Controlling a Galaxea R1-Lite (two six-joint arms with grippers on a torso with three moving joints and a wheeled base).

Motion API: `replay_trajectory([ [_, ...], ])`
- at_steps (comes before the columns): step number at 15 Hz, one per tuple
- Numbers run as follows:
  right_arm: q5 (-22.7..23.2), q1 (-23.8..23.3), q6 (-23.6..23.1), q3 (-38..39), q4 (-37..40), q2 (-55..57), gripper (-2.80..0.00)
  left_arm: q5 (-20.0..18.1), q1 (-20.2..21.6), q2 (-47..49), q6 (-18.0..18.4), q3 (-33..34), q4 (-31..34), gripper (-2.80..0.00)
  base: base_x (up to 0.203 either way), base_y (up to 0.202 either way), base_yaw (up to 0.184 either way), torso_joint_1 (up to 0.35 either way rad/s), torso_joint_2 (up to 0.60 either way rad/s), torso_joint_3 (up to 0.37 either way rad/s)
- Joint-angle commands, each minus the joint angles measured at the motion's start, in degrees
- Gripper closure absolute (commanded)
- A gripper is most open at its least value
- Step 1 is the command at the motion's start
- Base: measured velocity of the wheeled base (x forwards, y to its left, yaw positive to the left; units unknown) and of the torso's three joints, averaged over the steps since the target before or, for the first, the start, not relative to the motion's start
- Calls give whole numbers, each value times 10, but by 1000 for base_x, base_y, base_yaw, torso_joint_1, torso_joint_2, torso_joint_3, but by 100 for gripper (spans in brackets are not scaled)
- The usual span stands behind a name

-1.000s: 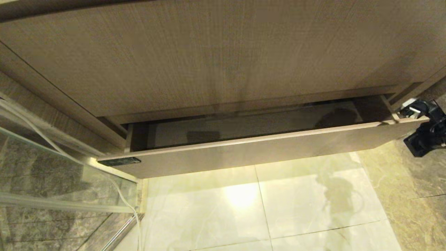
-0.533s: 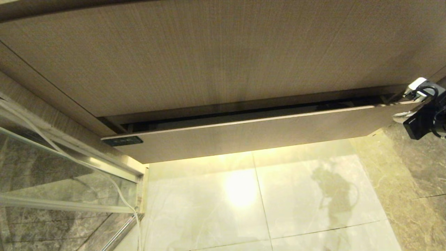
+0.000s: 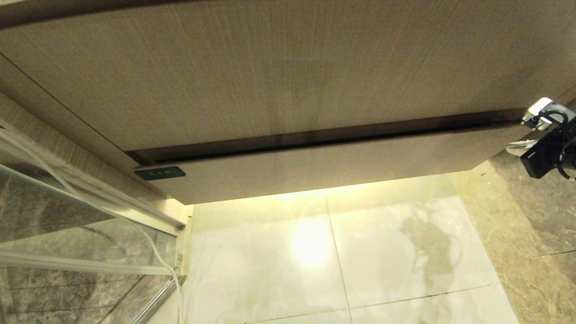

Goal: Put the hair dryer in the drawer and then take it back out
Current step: Close the drawer

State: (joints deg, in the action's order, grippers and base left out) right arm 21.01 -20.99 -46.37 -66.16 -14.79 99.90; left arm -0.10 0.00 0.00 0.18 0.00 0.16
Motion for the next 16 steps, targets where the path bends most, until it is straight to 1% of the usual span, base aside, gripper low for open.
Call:
replay_trajectory([
  [1,20,12,-26,36,-80,48,0,0,0,0,0,0,0,-280,0,0,0,0,0,0],
  [2,34,19,-43,53,-116,62,0,0,0,0,0,0,0,-280,0,0,0,0,0,0],
  [7,36,20,-44,54,-118,63,0,0,0,0,0,0,0,-280,0,0,0,0,0,0],
  [8,35,21,-45,42,-133,73,0,0,0,0,0,0,0,-280,0,0,0,0,0,0],
  [11,33,22,-48,-27,-188,176,0,0,0,0,0,0,0,-280,0,0,0,0,0,0],
  [12,33,23,-49,-42,-205,189,0,0,0,0,0,0,0,-280,0,0,0,0,0,0],
  [16,32,23,-49,-42,-206,189,0,0,0,0,0,0,0,-280,0,0,0,0,0,0],
])
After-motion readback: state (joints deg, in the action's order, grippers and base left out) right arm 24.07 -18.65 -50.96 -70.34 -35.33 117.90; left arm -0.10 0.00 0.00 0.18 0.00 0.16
